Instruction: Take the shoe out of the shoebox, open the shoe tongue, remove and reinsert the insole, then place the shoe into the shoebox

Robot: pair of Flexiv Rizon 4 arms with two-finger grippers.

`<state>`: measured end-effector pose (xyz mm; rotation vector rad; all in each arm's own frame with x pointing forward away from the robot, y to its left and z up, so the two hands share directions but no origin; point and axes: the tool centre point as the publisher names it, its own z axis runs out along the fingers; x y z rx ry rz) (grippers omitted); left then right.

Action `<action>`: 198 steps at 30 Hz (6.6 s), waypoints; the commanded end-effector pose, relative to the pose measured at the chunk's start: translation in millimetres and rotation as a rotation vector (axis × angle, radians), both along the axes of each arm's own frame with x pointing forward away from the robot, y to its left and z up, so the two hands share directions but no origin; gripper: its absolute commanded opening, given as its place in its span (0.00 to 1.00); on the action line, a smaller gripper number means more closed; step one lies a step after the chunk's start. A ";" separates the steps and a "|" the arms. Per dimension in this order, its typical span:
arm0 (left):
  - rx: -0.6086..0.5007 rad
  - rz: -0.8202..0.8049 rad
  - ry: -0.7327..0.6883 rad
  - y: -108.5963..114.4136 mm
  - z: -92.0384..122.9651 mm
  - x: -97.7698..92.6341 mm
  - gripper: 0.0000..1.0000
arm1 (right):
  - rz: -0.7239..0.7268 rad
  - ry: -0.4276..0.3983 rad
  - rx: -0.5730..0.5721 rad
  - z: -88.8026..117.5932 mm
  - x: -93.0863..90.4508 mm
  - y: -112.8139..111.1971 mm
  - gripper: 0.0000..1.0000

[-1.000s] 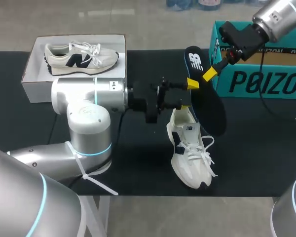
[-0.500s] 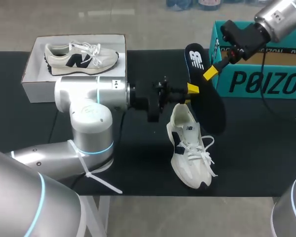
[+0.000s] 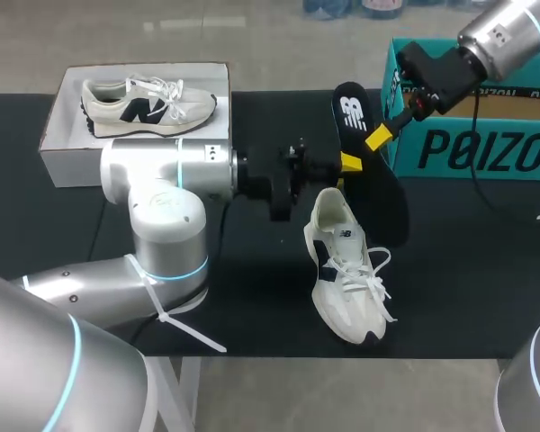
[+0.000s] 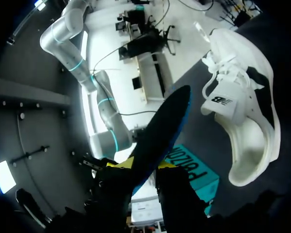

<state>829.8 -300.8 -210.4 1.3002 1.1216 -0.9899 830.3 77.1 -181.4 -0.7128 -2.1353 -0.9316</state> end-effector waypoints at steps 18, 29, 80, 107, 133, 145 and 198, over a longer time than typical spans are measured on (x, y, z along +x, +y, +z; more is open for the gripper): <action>0.006 0.008 0.011 8.0 -4.1 2.4 0.00 | -0.036 0.006 -0.014 -3.8 -4.6 -5.9 1.00; 0.038 0.000 0.084 35.6 -13.5 -1.6 0.00 | -0.116 -0.217 -0.090 38.0 -27.8 -60.2 1.00; 0.093 -0.105 -0.005 65.5 -15.7 -28.9 0.00 | -0.259 -0.628 -0.553 97.1 -143.6 -114.3 1.00; 0.090 -0.094 -0.019 61.9 -13.2 -31.5 0.00 | -0.259 -0.619 -0.572 97.3 -143.7 -113.9 1.00; 0.090 -0.094 -0.019 61.9 -13.2 -31.5 0.00 | -0.259 -0.619 -0.572 97.3 -143.7 -113.9 1.00; 0.095 -0.072 -0.222 67.0 10.8 -11.0 0.00 | -0.259 -0.619 -0.572 97.3 -143.7 -113.9 1.00; 0.072 -0.043 -0.416 72.6 11.7 75.7 0.00 | -0.259 -0.619 -0.572 97.3 -143.7 -113.9 1.00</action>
